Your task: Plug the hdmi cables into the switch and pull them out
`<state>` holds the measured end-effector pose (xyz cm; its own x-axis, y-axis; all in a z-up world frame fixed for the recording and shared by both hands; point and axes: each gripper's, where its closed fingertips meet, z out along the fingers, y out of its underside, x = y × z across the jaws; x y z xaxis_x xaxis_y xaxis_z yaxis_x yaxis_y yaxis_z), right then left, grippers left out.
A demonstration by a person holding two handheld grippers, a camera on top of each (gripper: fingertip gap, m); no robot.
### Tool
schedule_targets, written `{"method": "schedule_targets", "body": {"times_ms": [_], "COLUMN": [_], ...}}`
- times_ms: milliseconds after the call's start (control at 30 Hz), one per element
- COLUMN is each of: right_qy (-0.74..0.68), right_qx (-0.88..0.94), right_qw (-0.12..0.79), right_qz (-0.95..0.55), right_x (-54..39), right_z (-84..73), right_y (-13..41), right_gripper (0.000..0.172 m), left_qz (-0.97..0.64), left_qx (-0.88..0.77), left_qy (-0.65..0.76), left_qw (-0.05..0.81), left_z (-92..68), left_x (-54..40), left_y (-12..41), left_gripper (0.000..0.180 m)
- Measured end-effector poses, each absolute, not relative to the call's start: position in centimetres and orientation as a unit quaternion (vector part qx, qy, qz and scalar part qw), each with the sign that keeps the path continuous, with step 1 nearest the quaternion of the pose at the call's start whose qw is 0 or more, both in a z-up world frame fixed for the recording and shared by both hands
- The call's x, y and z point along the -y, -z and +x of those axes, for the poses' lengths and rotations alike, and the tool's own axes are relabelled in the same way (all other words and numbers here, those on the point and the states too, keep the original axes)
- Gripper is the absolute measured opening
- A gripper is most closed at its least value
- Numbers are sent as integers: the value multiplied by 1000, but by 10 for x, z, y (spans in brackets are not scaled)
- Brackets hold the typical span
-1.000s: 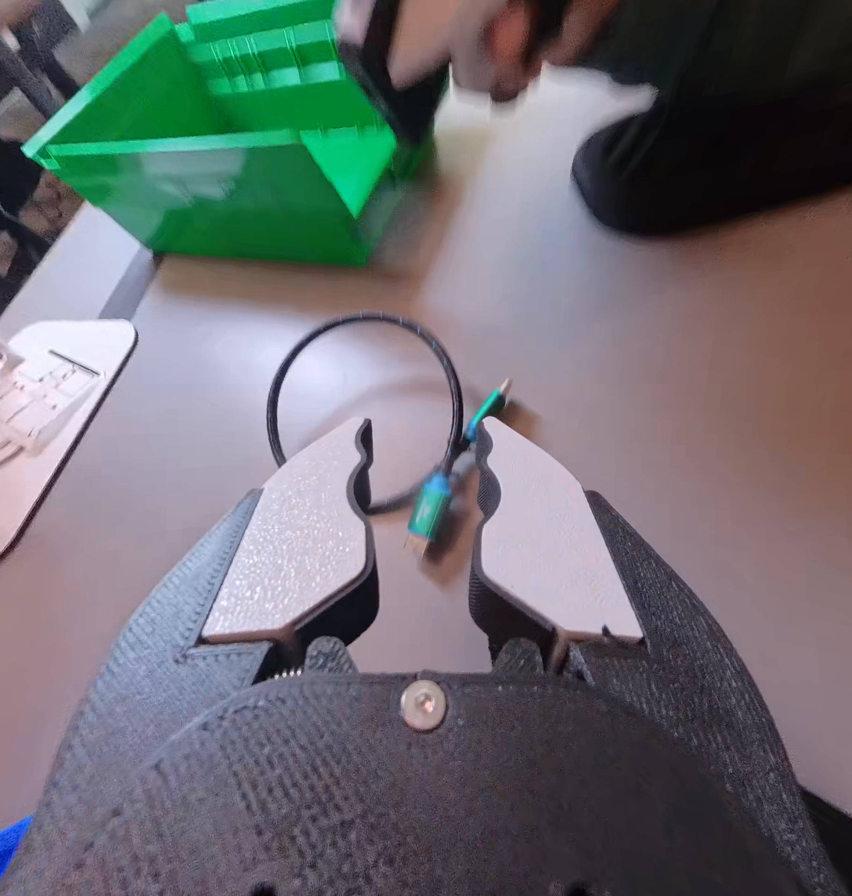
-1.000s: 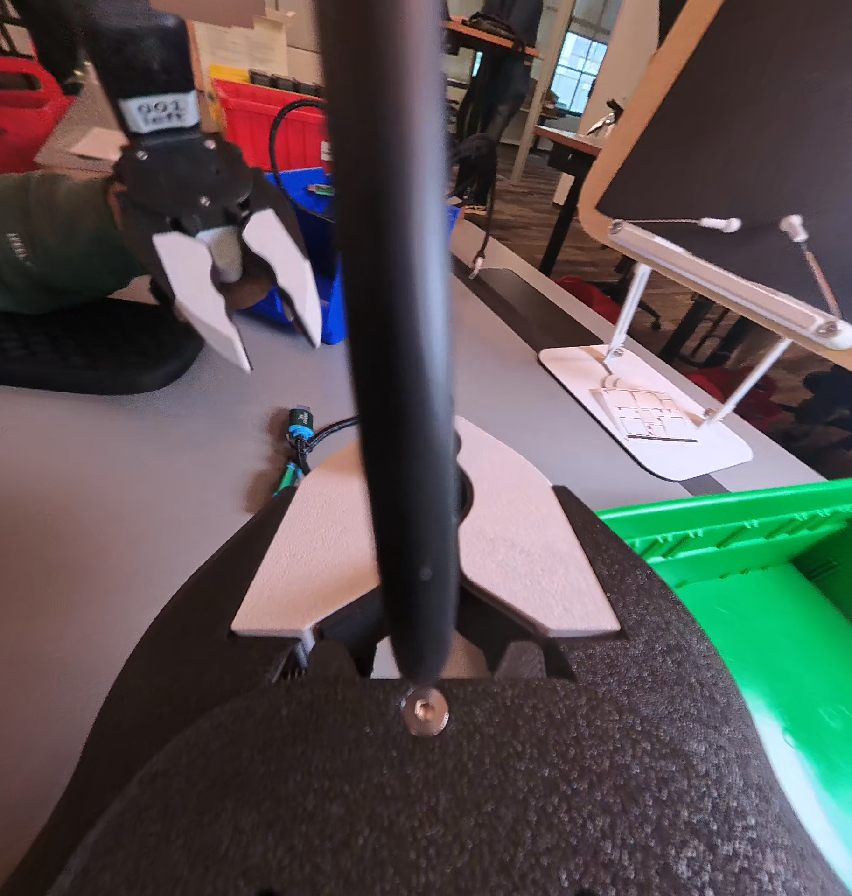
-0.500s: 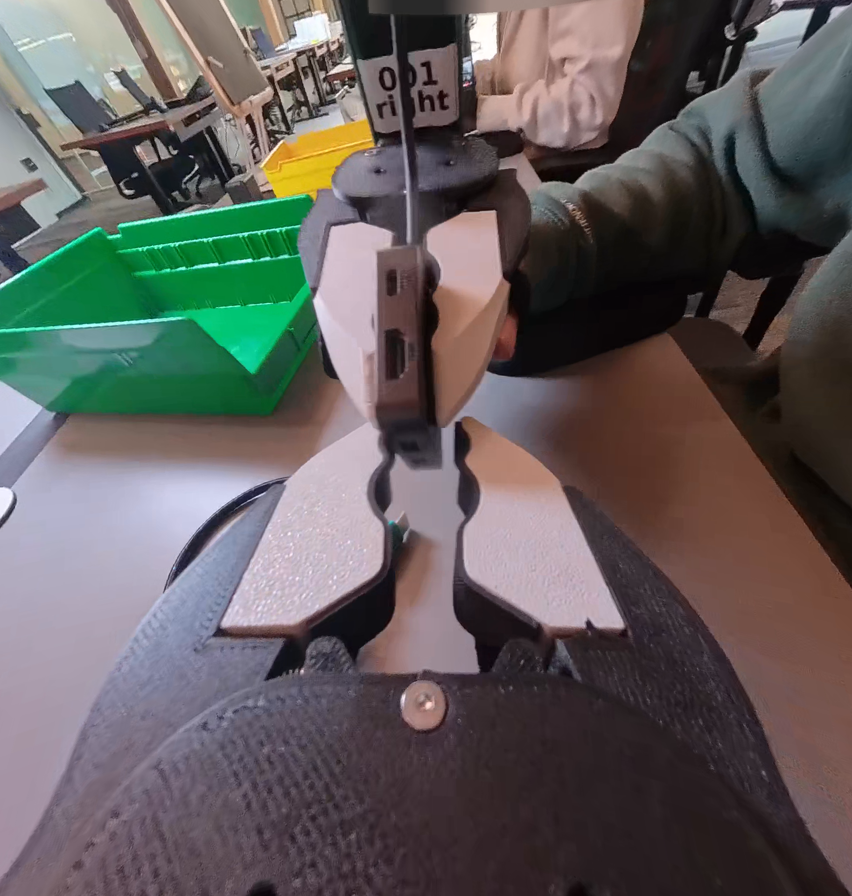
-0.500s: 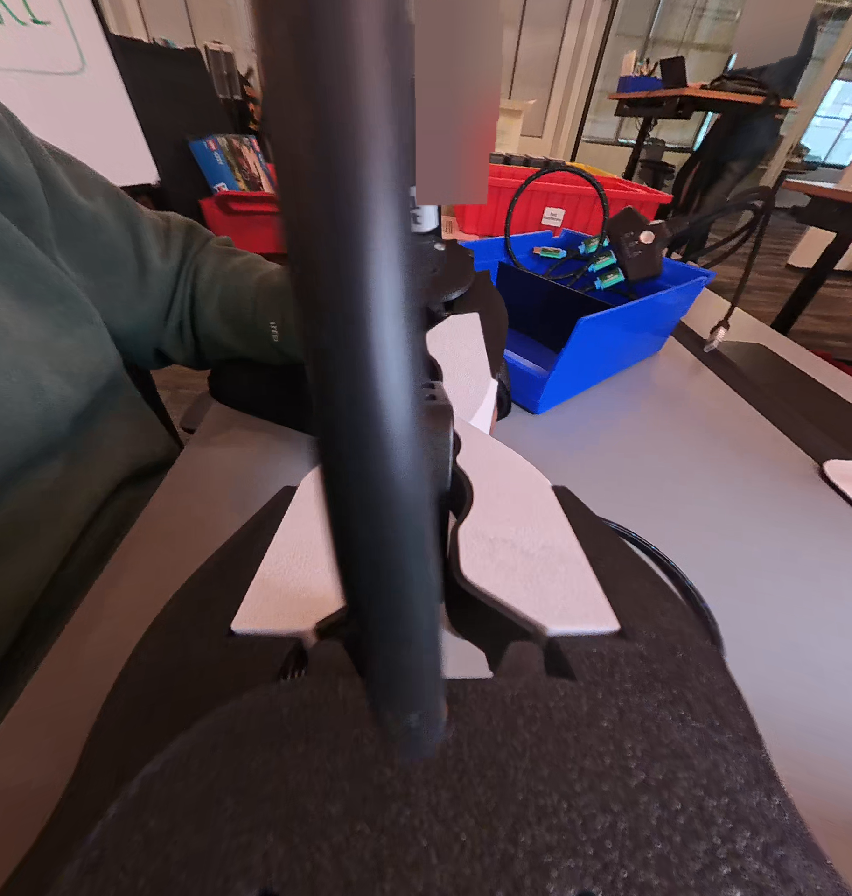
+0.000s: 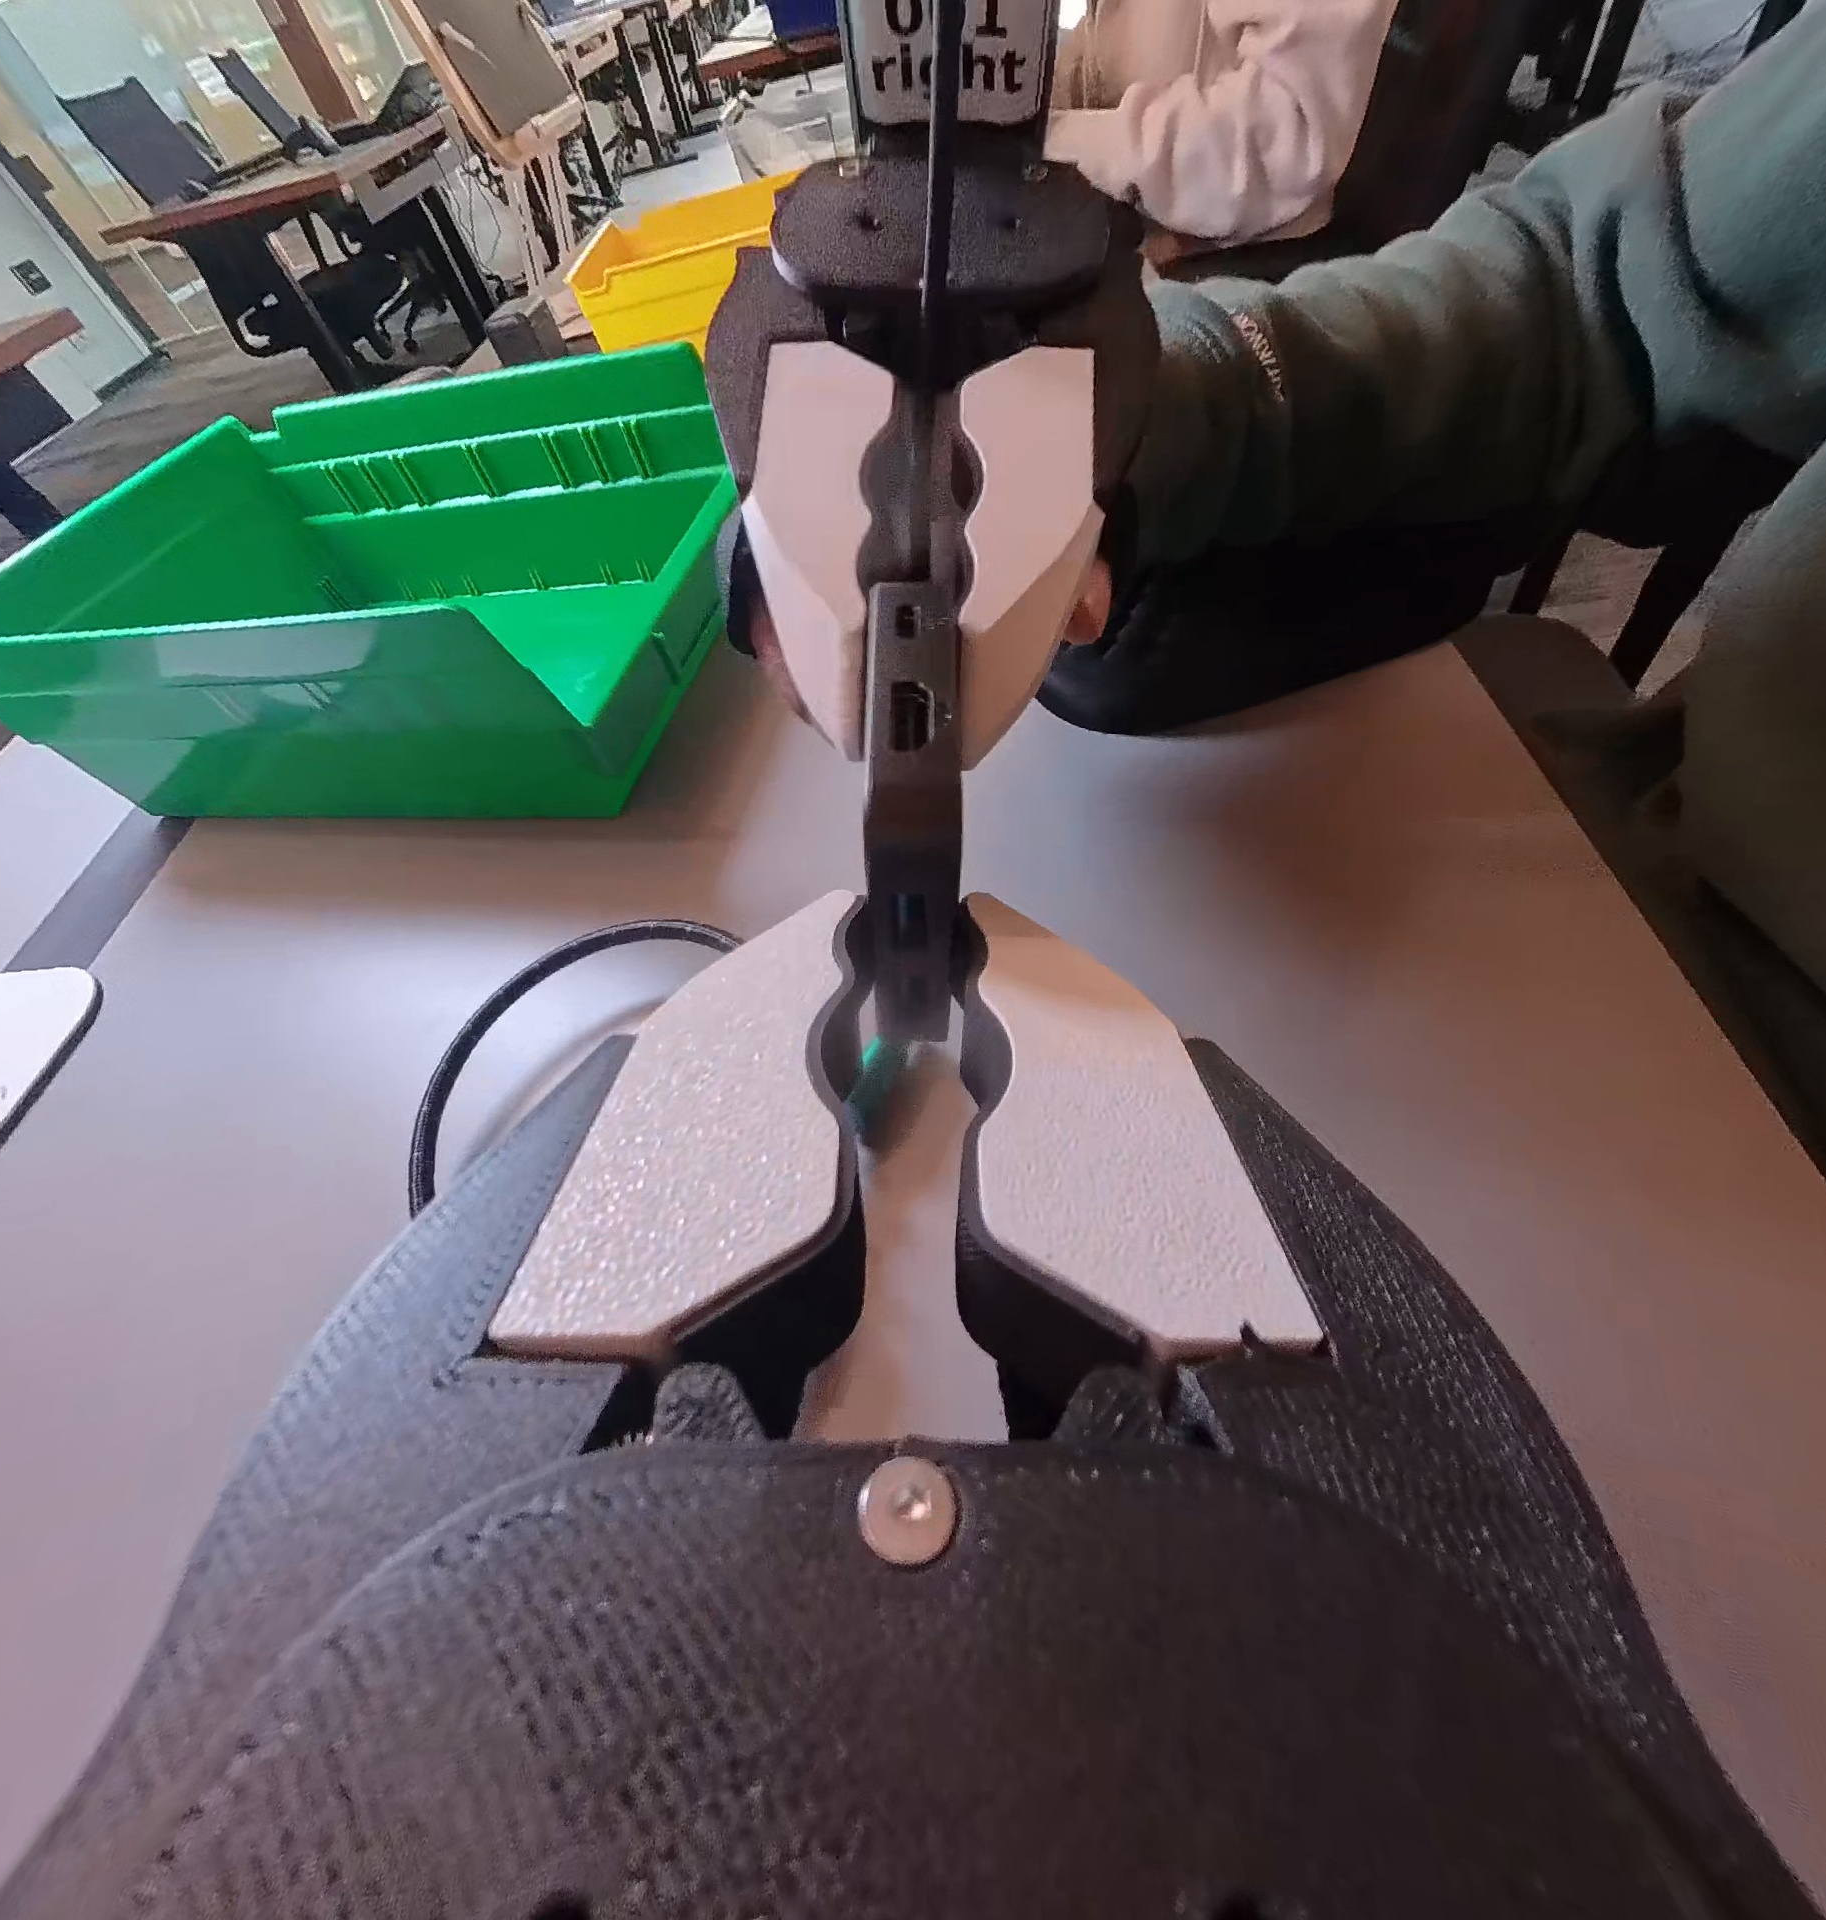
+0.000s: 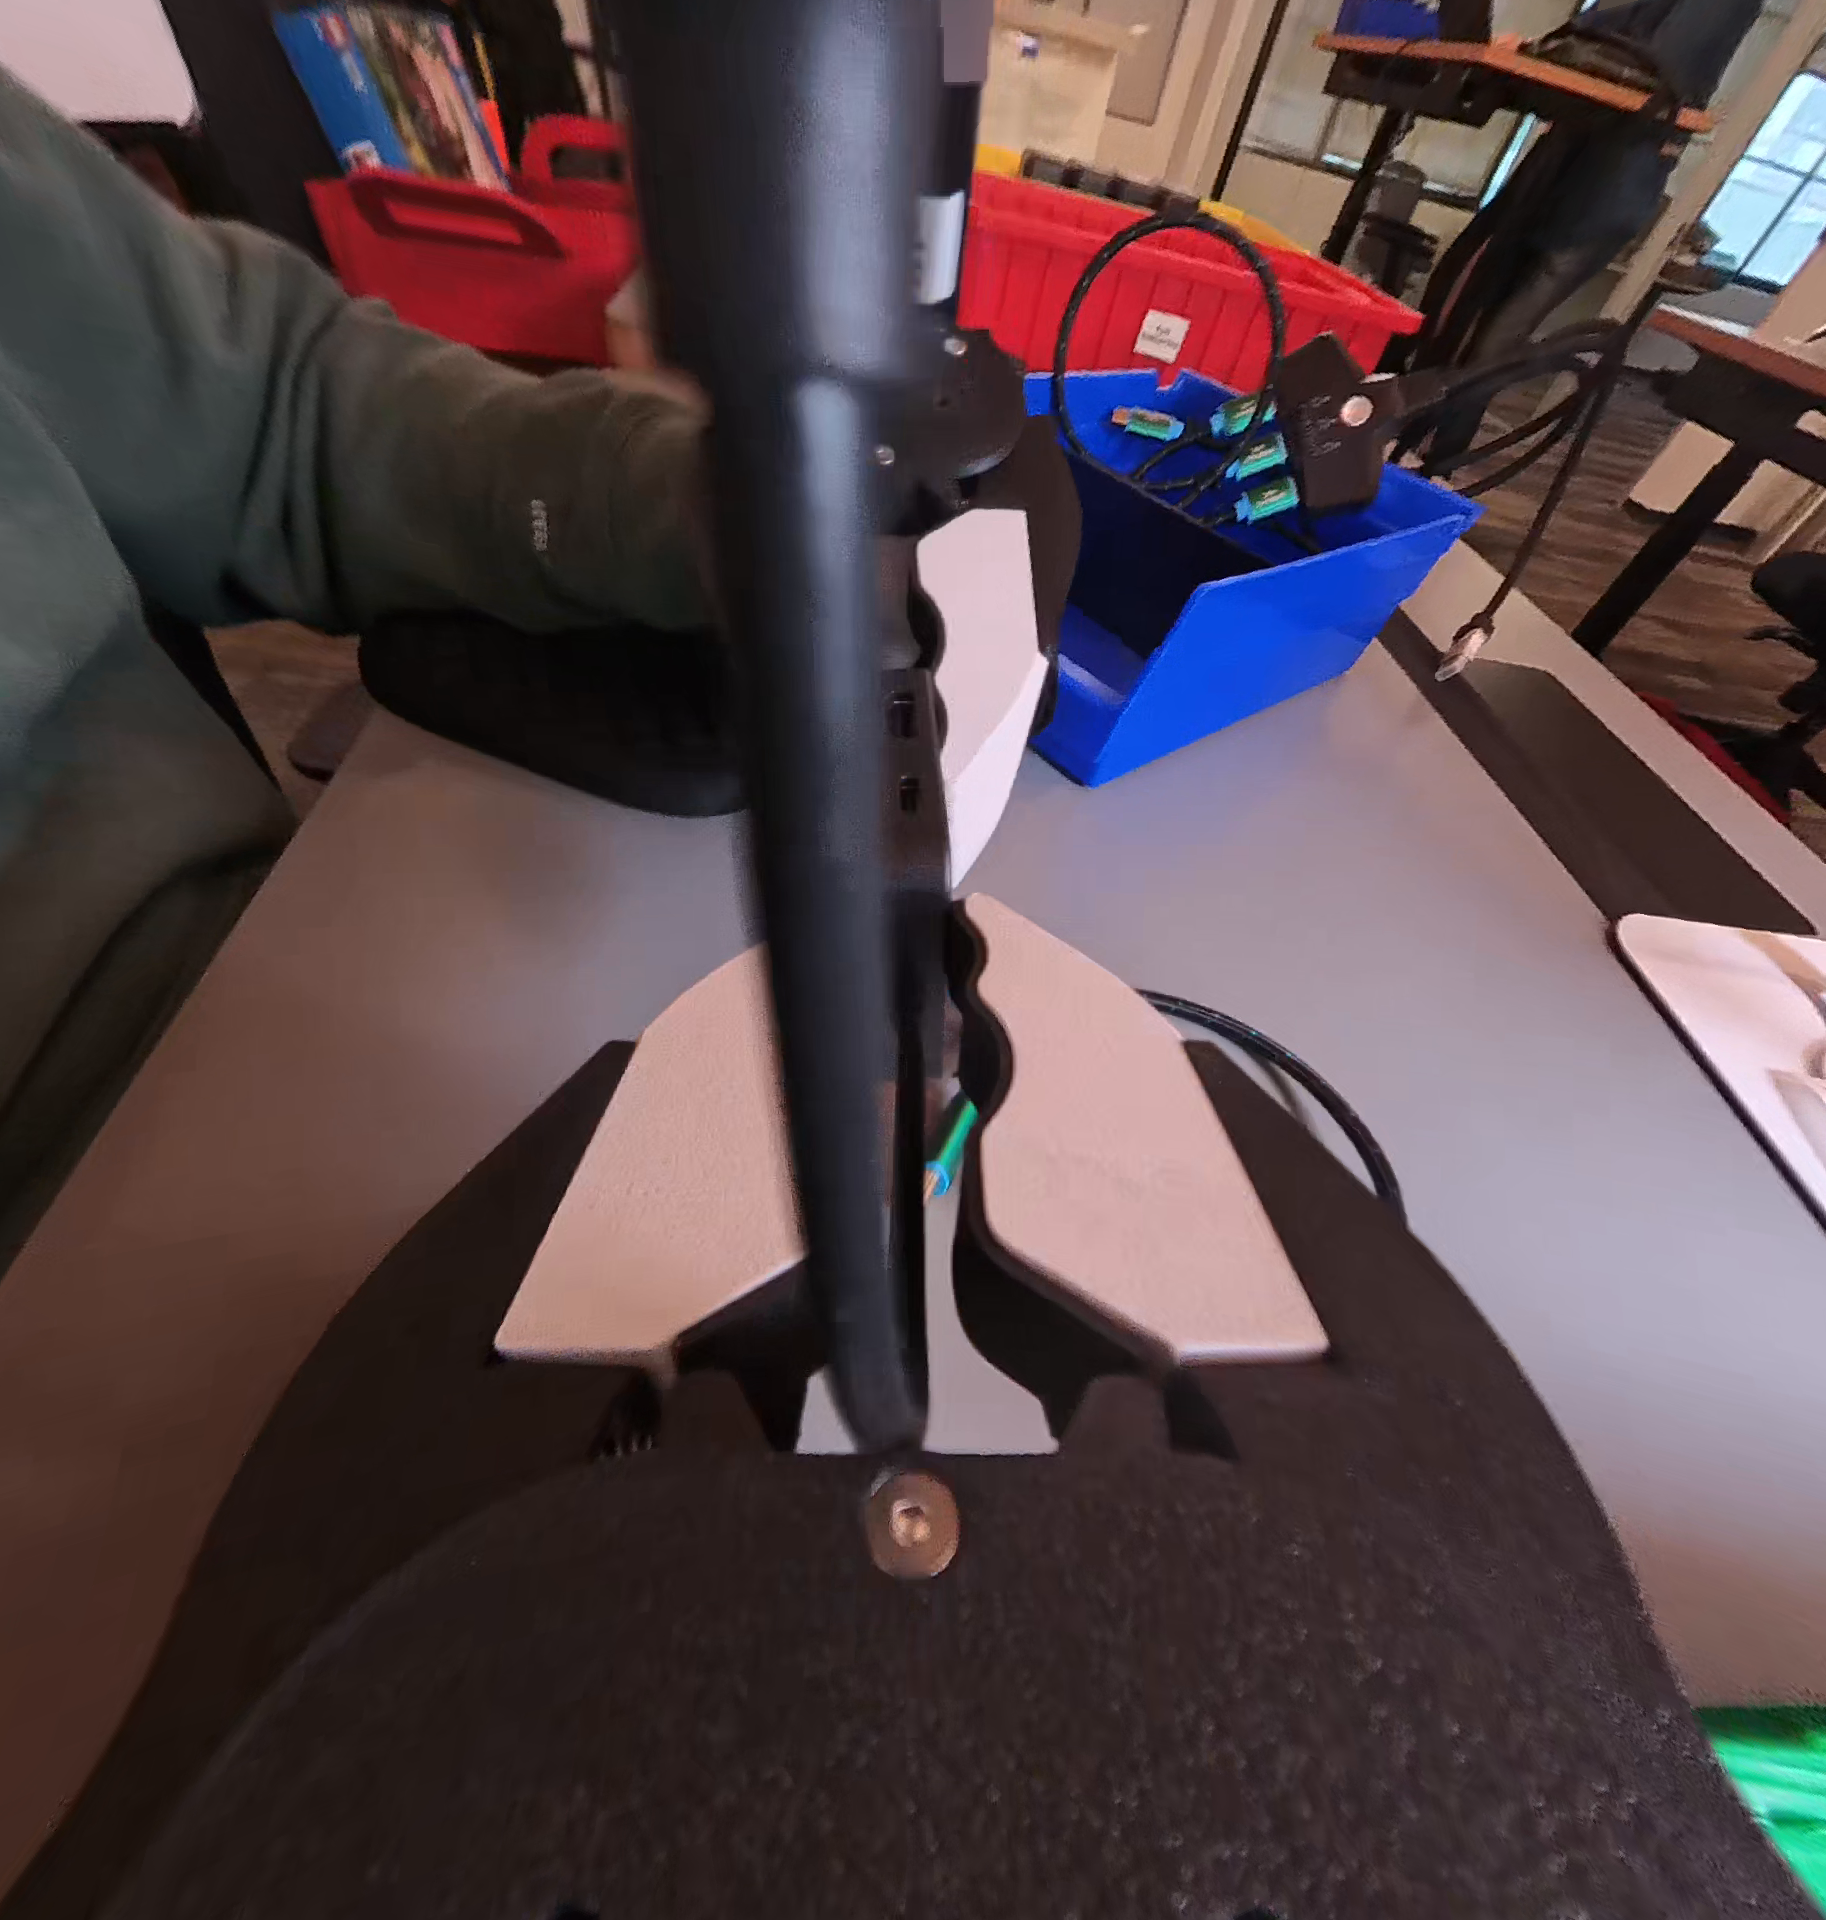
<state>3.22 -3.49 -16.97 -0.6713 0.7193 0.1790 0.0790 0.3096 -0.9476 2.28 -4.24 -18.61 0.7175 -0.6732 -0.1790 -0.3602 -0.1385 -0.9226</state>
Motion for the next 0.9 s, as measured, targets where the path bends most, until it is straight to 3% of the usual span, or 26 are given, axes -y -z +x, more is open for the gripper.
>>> {"method": "schedule_targets", "body": {"times_ms": [300, 467, 600, 700, 900], "right_qy": [-466, -389, -239, -111, 33], "right_qx": [764, 713, 698, 698, 734], "right_qw": [359, 454, 507, 508, 429], "right_qz": [-266, -368, -446, -493, -526], "right_x": [5, -92, -186, -253, -321], "right_z": [42, 43, 34, 21, -9], "right_y": [150, 102, 84, 98, 173], "right_gripper": [14, 14, 14, 14, 14], "left_qz": [-730, -739, -745, -745, -750], "left_qx": [-304, -270, -280, -286, -288], "left_qy": [127, 96, 74, 62, 42], "left_qw": [599, 609, 601, 599, 594], "left_z": [9, -15, -16, -16, -21], "left_x": [35, 29, 28, 29, 29], "left_y": [176, 175, 180, 181, 185], "left_gripper": [23, 24, 23, 23, 22]}}
